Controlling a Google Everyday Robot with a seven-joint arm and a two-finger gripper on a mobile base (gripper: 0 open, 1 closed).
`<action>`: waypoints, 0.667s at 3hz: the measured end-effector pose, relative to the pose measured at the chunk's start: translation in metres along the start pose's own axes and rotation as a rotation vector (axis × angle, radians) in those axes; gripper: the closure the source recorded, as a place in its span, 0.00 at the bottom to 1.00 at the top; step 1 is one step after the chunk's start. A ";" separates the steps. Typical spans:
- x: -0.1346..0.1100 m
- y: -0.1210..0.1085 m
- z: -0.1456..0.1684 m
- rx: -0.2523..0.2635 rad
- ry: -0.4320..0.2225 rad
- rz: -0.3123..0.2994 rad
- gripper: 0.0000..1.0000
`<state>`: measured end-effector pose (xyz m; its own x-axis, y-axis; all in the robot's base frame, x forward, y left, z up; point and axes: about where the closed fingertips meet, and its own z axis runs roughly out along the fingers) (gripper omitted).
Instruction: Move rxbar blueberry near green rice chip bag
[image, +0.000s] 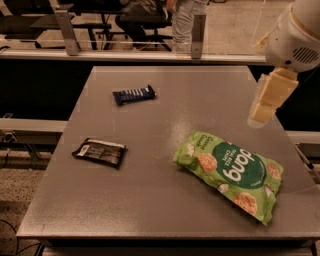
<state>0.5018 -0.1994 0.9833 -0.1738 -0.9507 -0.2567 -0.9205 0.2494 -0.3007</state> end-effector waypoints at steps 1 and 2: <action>-0.015 -0.035 0.020 -0.005 -0.024 -0.011 0.00; -0.037 -0.066 0.046 -0.025 -0.057 -0.014 0.00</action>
Offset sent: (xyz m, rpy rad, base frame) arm 0.1484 0.0613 -0.0364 0.1125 0.0553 0.0609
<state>0.5847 -0.1724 0.9707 -0.1411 -0.9418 -0.3051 -0.9315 0.2306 -0.2813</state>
